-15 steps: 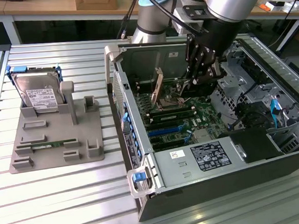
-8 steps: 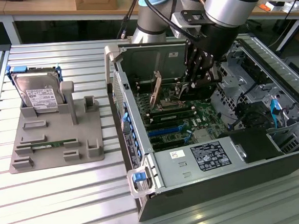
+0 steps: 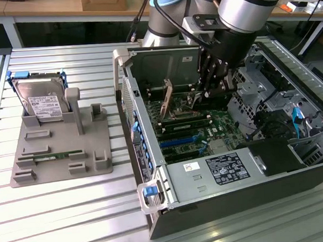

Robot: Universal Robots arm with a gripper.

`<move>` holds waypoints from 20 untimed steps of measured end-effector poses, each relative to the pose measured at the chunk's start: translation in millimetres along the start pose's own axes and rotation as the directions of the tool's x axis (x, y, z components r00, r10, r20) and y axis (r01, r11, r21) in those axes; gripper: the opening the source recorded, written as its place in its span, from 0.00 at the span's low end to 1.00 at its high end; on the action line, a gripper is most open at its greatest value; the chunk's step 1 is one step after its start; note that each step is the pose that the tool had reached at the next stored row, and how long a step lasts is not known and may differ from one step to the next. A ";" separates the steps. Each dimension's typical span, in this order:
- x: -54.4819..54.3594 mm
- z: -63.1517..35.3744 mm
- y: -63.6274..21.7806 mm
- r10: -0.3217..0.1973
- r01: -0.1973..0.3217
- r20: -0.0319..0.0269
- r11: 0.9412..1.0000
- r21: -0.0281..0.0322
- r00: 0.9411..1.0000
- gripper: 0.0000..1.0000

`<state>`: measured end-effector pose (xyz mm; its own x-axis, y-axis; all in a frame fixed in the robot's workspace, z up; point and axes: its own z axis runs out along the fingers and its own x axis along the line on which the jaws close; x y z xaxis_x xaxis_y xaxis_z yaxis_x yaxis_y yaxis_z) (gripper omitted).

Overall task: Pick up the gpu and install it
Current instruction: 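Insert the gpu into the slot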

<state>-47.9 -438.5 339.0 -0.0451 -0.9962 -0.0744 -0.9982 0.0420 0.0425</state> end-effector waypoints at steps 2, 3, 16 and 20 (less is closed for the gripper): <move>0.5 1.2 0.5 0.000 0.000 0.000 1.000 0.000 1.000 0.27; 0.9 1.8 0.7 0.000 0.000 0.000 1.000 0.000 1.000 0.27; 7.9 11.7 7.4 0.000 0.000 0.000 1.000 0.000 1.000 0.27; 8.9 13.1 12.3 0.000 0.000 0.000 1.000 0.000 1.000 0.27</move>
<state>-61.1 -445.9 325.8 -0.0453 -0.9962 -0.0743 -0.9982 0.0422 0.0426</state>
